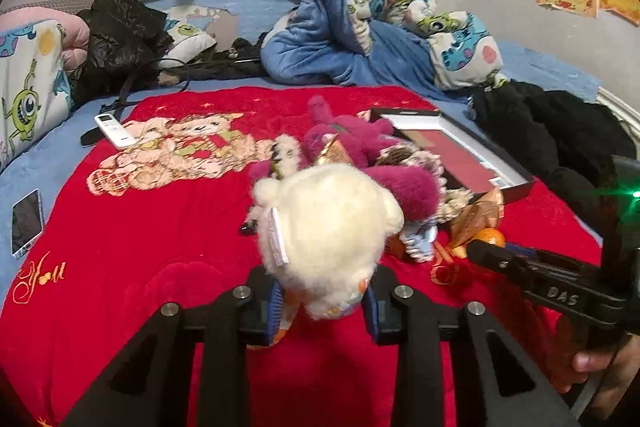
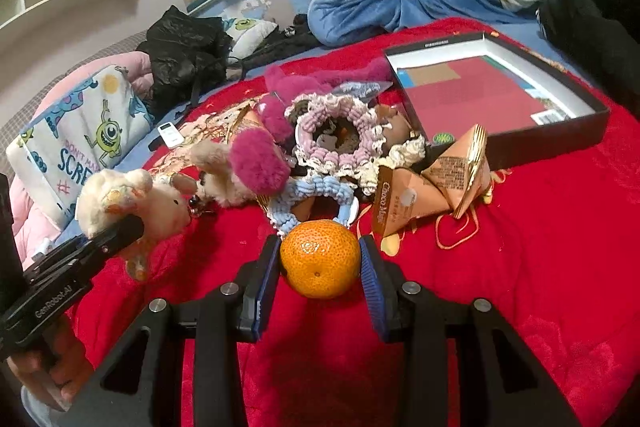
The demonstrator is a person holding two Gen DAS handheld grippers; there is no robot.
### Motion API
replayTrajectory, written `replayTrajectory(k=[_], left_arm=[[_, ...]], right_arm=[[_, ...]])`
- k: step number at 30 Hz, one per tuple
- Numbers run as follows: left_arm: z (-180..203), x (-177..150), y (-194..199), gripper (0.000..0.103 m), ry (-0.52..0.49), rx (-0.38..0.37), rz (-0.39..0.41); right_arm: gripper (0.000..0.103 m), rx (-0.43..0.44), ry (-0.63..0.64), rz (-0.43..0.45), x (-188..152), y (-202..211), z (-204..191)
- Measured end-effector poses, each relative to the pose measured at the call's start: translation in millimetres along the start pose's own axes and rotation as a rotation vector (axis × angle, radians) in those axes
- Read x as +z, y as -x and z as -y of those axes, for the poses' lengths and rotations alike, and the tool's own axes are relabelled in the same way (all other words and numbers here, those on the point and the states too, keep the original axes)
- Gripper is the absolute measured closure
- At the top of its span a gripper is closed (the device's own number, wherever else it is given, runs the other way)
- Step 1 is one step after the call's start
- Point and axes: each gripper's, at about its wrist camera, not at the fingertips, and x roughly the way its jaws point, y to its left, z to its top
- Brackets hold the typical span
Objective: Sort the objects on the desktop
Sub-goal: 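Close the left gripper on the cream plush while the right gripper grasps the orange, then carry the cream plush with the left gripper while the right gripper carries the orange over the box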
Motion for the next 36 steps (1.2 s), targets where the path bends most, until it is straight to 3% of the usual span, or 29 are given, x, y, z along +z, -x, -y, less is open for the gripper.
replayTrajectory(k=[19, 29, 36], left_arm=[[120.6, 4.1, -4.4, 0.073, -0.108, -0.171, 0.007], [158.9, -2.7, -0.9, 0.073, -0.145, -0.236, -0.009], [183.4, -4.1, 1.9, 0.073, -0.164, -0.260, -0.005]], right_arm=[[0.065, -0.113, -0.044, 0.085, -5.4, 63.9, 60.3], [0.065, -0.152, -0.087, 0.117, -12.1, 97.8, 96.7], [0.065, -0.150, -0.069, 0.123, -18.7, 108.7, 101.8]])
